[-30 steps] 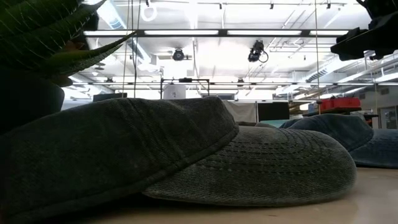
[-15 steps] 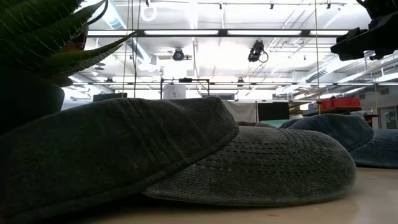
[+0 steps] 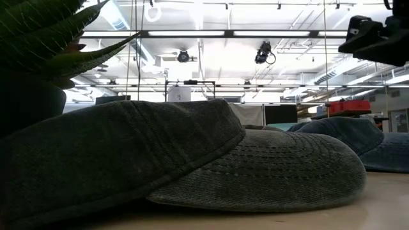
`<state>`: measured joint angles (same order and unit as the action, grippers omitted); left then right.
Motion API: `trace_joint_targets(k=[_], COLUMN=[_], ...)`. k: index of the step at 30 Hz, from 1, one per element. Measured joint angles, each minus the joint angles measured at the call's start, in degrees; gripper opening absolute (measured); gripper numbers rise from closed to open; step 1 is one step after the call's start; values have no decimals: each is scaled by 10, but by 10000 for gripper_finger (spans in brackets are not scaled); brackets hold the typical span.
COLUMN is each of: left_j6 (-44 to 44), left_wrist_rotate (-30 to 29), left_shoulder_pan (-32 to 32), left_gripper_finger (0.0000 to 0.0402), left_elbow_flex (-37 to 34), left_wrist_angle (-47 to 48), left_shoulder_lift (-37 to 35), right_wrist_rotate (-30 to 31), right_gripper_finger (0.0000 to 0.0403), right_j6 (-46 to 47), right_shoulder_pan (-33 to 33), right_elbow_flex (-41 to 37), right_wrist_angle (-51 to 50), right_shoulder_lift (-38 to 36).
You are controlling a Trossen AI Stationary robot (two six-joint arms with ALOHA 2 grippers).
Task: Pick & Place hat
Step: Put the left blue cap into the pink bin
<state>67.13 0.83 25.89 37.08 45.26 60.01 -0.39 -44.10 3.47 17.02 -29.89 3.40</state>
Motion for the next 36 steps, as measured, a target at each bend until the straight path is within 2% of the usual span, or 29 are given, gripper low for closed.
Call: trace_joint_targets(k=[3,7,10,11,14,15,17,19,22,24,25,27,32,36], left_j6=[16,33,46,47,45,44,45,40,17,14,16,31,63,79], left_wrist_rotate=[0,-12,-20,-20,-19,-19,-11,-10,-11,-11,-11,-10,-10,-12], left_shoulder_pan=[16,31,37,38,44,44,44,44,47,53,57,68,106,120], left_gripper_finger=[158,158,158,158,158,158,158,158,158,158,158,158,158,158], left_elbow_flex=[0,0,0,0,0,0,3,10,26,32,32,30,28,28], left_wrist_angle=[0,0,0,0,-5,-9,-8,-9,-10,-10,-10,-6,3,18], left_shoulder_lift=[10,20,27,28,28,27,25,25,25,25,26,33,67,101], right_wrist_rotate=[-15,-126,-241,-263,-262,-239,-138,15,264,381,413,447,454,464], right_gripper_finger=[165,165,165,165,165,165,164,161,155,152,151,151,155,155], right_j6=[-43,-8,47,71,139,165,246,372,590,744,808,875,885,908], right_shoulder_pan=[0,0,0,0,0,0,0,0,0,0,0,0,0,0], right_elbow_flex=[0,0,-12,-18,-27,-30,-31,-30,-30,-30,-30,-30,-30,-30], right_wrist_angle=[-11,-9,41,59,125,146,195,233,236,212,190,144,43,22], right_shoulder_lift=[0,0,0,0,0,0,0,0,0,0,0,0,0,0])
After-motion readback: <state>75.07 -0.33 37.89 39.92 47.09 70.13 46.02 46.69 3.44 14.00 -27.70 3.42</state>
